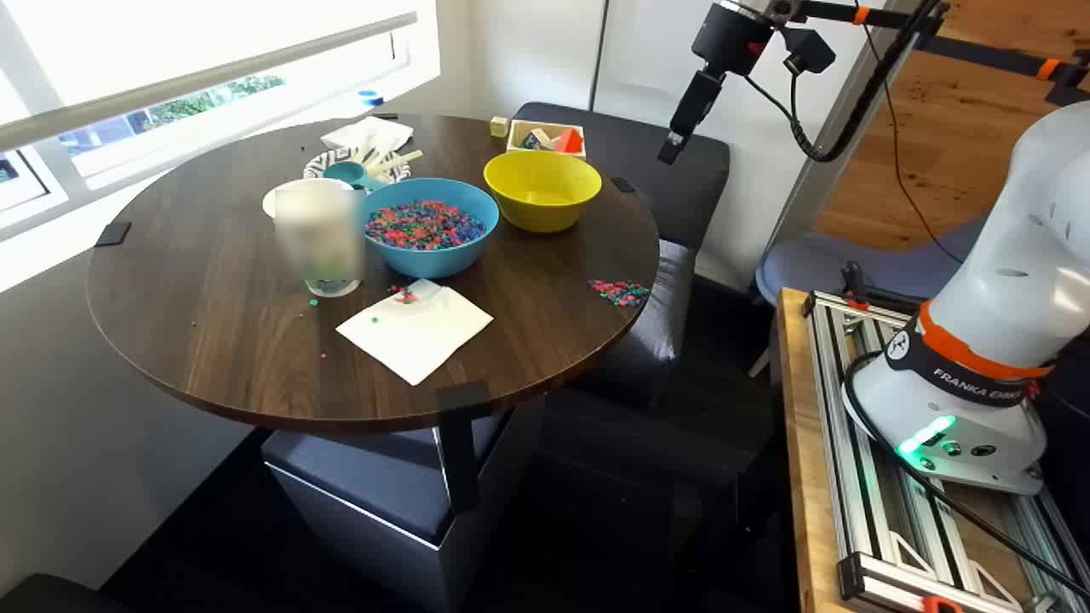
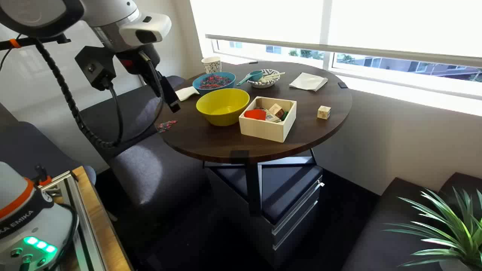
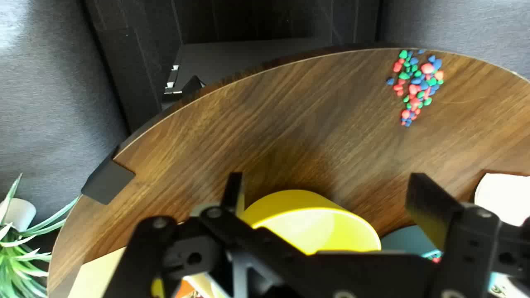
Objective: Pour the content in the blue bowl into the yellow bowl
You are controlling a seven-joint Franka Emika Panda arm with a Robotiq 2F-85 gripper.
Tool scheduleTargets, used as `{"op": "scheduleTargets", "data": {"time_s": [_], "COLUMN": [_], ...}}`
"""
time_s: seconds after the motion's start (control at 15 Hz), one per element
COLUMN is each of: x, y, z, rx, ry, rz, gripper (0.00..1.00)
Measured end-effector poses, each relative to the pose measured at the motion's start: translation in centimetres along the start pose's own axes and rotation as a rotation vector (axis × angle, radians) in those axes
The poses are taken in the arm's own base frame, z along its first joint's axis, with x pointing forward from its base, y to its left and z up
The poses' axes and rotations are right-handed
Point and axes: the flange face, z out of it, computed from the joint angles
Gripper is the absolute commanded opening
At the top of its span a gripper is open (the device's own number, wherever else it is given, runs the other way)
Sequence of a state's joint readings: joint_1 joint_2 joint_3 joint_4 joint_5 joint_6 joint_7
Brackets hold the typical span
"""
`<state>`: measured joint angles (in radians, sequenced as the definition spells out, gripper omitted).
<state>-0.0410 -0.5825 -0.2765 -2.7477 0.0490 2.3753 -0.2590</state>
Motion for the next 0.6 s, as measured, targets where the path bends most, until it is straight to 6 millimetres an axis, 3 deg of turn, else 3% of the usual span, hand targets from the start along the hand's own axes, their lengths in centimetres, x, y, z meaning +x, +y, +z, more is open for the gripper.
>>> {"op": "scheduleTargets", "data": {"time_s": [0.4, 0.6], "x": [0.0, 0.9], "y": [0.0, -1.3], "z": [0.0, -0.3], "rx": [0.000, -0.013], "ry": [0.000, 0.004], "rz": [0.000, -0.029], "gripper": [1.00, 1.00]}}
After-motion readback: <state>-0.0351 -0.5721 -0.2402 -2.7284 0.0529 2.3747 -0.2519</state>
